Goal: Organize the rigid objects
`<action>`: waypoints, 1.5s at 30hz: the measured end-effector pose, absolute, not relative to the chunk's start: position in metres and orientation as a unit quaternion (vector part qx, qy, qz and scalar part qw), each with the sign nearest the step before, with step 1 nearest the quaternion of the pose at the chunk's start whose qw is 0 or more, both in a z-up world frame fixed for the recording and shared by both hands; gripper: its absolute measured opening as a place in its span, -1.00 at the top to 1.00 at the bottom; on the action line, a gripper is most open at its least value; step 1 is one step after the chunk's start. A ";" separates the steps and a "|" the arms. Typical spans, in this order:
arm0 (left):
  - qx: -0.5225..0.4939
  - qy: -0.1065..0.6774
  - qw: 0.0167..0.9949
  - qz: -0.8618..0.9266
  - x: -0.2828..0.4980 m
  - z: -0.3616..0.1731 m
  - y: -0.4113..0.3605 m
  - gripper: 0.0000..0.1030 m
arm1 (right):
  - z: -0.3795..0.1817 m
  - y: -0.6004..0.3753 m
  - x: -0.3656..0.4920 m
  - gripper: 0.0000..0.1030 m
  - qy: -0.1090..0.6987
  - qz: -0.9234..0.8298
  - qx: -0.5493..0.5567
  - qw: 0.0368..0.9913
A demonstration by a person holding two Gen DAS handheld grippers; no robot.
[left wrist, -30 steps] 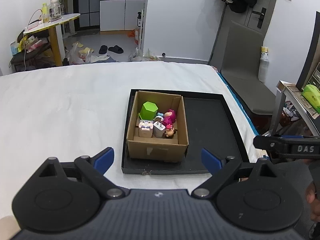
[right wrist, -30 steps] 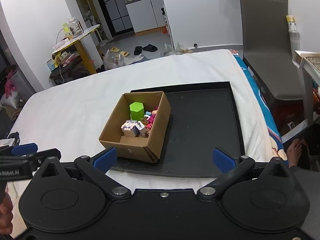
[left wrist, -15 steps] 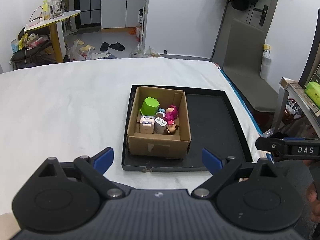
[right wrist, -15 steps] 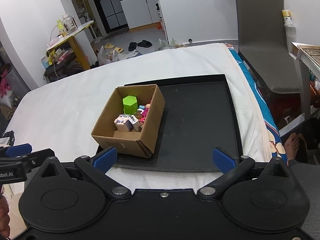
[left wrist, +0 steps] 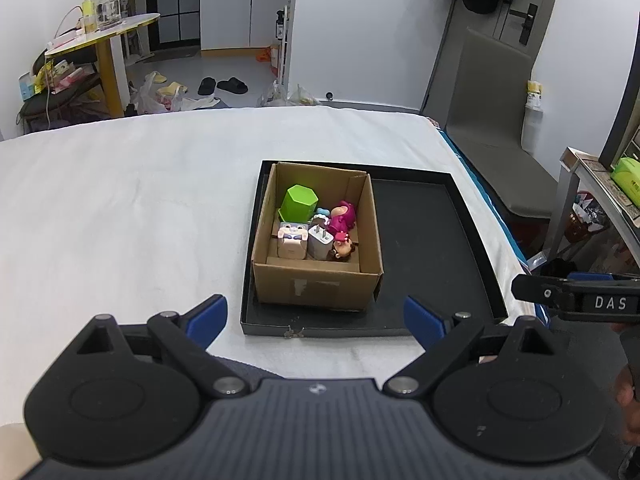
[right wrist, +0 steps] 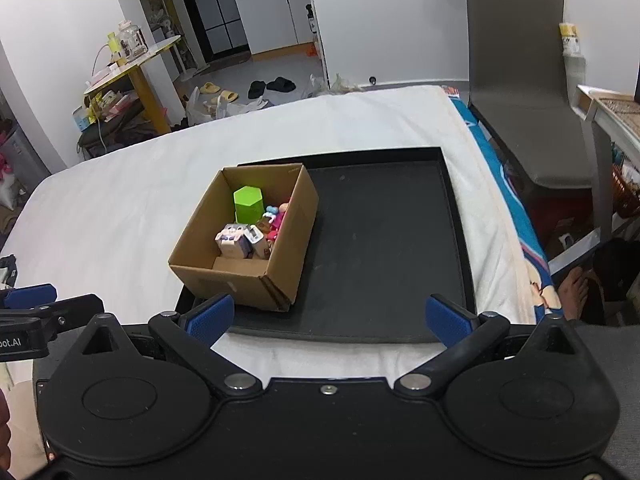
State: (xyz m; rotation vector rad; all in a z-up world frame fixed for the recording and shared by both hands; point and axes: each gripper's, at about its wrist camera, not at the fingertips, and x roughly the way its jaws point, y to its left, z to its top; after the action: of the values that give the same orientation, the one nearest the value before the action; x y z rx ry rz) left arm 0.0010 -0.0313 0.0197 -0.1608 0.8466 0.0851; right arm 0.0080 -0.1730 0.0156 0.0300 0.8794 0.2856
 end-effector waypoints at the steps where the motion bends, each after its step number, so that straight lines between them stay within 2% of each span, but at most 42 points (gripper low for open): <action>1: -0.078 0.410 0.908 0.041 0.001 0.020 -0.031 -0.83 | 0.015 -0.172 0.008 -1.00 0.426 0.139 0.015 0.894; 45: -0.071 0.415 0.906 0.038 0.003 0.018 -0.034 -0.83 | 0.013 -0.173 0.009 -1.00 0.424 0.138 0.008 0.895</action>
State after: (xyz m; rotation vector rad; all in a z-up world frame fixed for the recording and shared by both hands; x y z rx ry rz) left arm 0.0030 -0.0335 0.0178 -0.1472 0.8574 0.0783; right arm 0.0085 -0.1735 0.0133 0.0165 0.8799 0.2863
